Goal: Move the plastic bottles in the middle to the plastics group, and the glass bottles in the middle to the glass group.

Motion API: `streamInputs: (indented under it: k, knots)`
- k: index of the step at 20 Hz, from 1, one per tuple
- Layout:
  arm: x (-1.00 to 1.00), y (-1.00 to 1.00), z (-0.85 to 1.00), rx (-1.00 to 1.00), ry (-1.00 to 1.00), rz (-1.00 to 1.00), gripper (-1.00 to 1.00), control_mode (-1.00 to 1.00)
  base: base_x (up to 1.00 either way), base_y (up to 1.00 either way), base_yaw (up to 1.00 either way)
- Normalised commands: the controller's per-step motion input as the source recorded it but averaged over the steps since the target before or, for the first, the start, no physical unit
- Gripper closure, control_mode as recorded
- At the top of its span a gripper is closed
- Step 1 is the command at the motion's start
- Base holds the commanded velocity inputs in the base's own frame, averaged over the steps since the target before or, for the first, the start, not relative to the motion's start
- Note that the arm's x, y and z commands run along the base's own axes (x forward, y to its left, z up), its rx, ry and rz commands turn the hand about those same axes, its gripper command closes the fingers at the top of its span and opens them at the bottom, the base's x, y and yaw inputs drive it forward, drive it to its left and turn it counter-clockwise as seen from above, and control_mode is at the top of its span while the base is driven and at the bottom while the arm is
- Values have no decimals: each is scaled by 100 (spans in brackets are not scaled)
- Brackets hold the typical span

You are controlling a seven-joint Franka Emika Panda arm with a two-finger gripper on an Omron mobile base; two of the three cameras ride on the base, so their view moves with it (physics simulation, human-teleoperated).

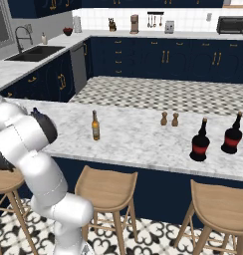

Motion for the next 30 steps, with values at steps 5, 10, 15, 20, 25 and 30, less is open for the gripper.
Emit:
streamInputs:
  k: [5,10,15,20,25,30]
  knots:
    - [8,14,-28,0,0,0,100,-100,0,0,0]
    - [13,5,-13,0,0,0,100,-100,0,0,0]
    - [15,0,-20,-1,3,0,100,-100,0,0,0]
    - [11,0,-21,-1,6,0,100,-100,0,0,0]
    - [10,0,-18,-1,8,0,100,-100,0,0,0]
    - [17,13,-1,0,1,0,100,-100,0,0,0]
